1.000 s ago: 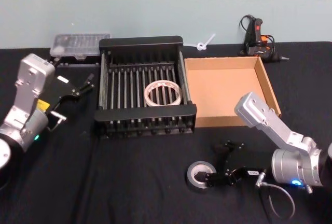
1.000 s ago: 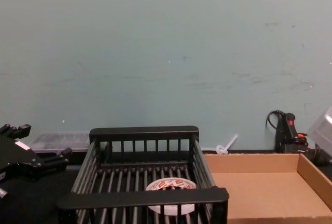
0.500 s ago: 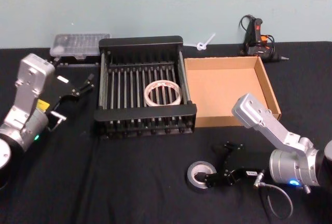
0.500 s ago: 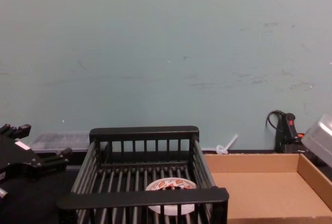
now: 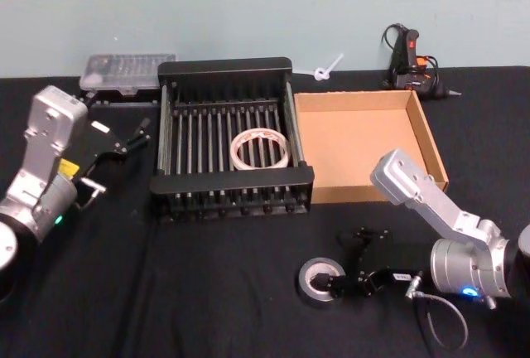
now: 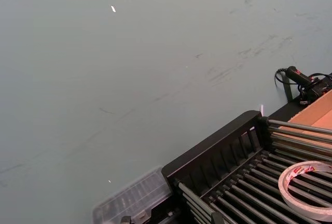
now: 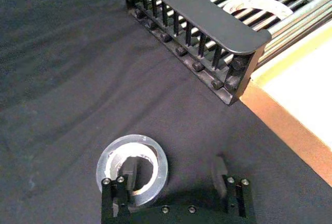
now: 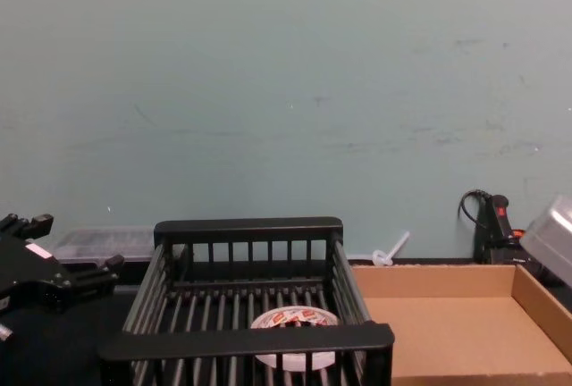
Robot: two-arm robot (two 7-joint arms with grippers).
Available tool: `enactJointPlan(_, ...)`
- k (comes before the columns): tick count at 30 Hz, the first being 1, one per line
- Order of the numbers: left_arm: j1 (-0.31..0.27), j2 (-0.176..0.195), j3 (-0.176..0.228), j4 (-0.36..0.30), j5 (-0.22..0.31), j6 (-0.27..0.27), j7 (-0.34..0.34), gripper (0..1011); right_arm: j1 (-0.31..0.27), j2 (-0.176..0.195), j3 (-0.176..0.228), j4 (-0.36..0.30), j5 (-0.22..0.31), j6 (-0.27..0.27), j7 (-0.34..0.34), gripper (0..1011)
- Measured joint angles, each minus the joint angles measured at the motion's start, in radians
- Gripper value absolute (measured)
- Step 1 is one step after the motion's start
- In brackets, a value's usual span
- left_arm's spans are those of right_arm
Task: Pick up the white tape and place it into the black box , Pick up the silver tape and place it into the brown box.
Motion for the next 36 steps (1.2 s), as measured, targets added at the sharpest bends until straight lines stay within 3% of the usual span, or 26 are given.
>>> enactJointPlan(7,0.000,0.000,0.000,0.000,0.000,0.000,0.000,1002,-0.001,0.000,0.001,-0.001,0.000,0.000,0.000,761)
enactJointPlan(23,0.000,0.000,0.000,0.000,0.000,0.000,0.000,1001,-0.001,0.000,0.001,-0.001,0.000,0.000,-0.001,225)
enactJointPlan(36,0.000,0.000,0.000,0.000,0.000,0.000,0.000,1001,-0.001,0.000,0.001,-0.001,0.000,0.000,-0.001,178)
